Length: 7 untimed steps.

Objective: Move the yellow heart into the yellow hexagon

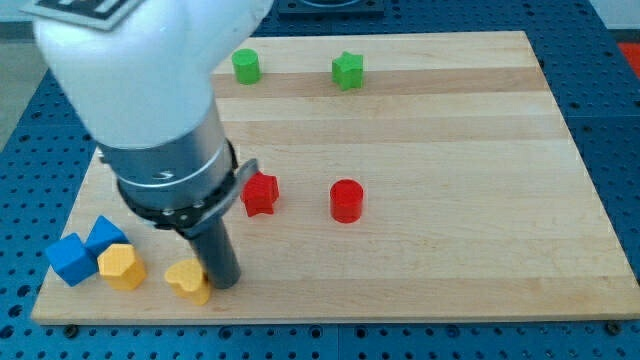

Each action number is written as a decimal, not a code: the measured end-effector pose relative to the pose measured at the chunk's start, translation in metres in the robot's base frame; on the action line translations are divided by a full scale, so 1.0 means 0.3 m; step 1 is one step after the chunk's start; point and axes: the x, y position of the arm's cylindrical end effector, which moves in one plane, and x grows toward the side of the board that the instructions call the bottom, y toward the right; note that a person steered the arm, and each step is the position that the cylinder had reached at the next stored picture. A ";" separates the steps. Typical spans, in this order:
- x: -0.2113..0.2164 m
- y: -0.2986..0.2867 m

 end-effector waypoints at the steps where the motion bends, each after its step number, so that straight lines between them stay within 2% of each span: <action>1: 0.044 -0.009; 2: 0.081 0.084; 3: 0.109 0.078; 5: 0.108 -0.118; 7: 0.106 -0.143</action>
